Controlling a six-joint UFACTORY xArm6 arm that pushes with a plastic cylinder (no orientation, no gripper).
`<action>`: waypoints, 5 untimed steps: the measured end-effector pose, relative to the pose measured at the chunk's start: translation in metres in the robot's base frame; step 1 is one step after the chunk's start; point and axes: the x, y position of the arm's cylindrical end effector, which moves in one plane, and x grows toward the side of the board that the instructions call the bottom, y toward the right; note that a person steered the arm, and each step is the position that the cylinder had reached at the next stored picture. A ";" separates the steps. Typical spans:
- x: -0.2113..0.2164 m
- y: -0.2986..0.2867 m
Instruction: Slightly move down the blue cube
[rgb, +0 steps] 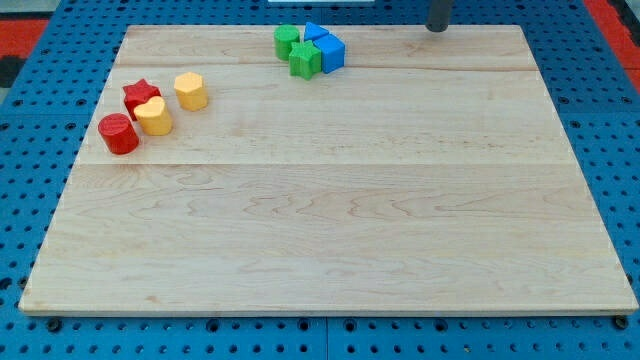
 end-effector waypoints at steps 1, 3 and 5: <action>0.000 -0.005; 0.001 -0.096; 0.025 -0.137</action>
